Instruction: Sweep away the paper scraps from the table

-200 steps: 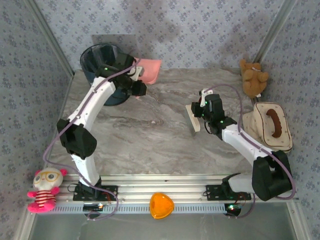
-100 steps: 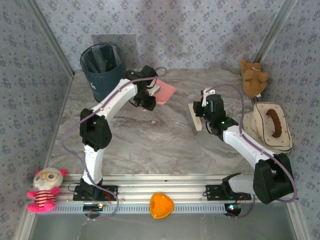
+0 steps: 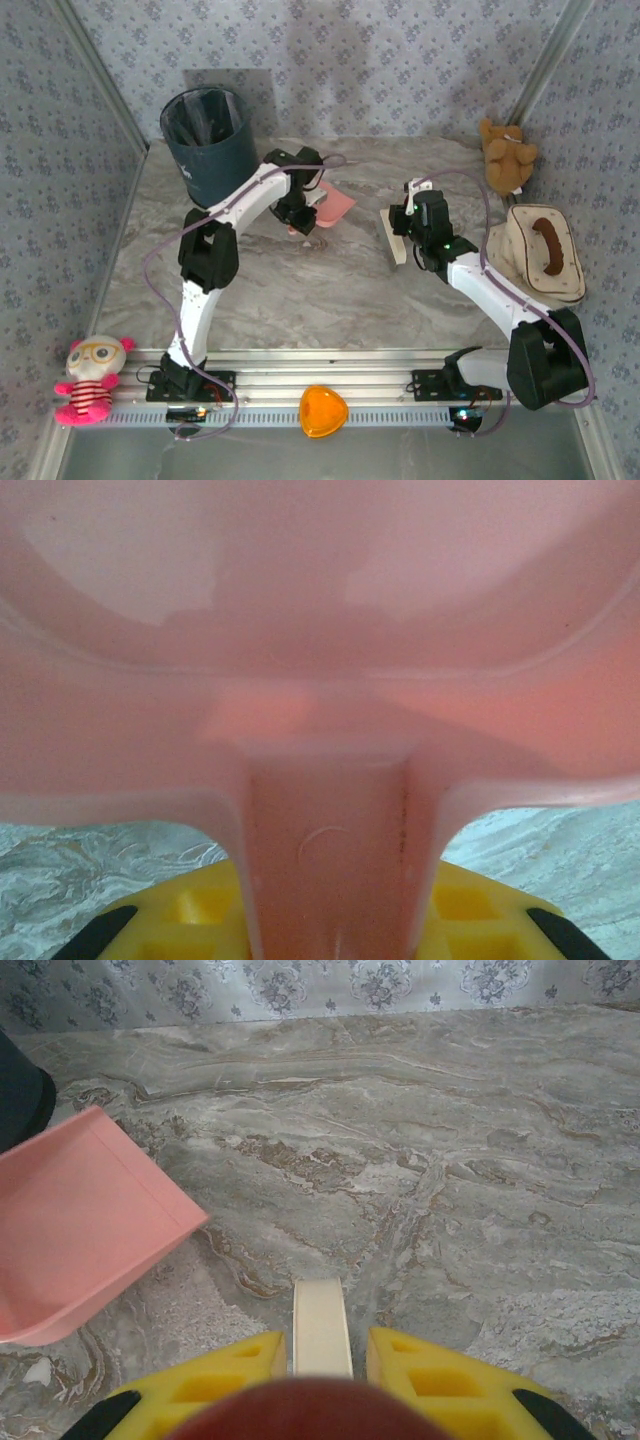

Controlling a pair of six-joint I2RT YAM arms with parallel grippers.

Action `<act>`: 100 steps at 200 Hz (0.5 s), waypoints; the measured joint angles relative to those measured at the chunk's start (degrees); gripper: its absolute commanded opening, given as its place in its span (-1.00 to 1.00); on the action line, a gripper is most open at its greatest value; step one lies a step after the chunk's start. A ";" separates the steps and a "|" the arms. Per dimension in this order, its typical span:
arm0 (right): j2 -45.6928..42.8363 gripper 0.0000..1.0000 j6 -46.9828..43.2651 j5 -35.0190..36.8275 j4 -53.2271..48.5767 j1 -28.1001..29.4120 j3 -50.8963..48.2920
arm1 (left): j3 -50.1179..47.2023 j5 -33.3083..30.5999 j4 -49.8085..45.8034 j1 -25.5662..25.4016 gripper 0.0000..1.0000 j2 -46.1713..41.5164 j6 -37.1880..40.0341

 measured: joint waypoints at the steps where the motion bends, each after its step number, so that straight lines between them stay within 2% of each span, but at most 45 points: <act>1: 0.00 -1.00 0.00 0.00 0.02 0.00 0.00 | 0.00 0.02 0.00 0.00 -1.00 0.07 0.02; 100: -0.02 -1.00 0.00 0.00 -0.48 0.00 -0.31 | 3.82 1.33 -0.24 -0.31 -1.00 8.00 1.55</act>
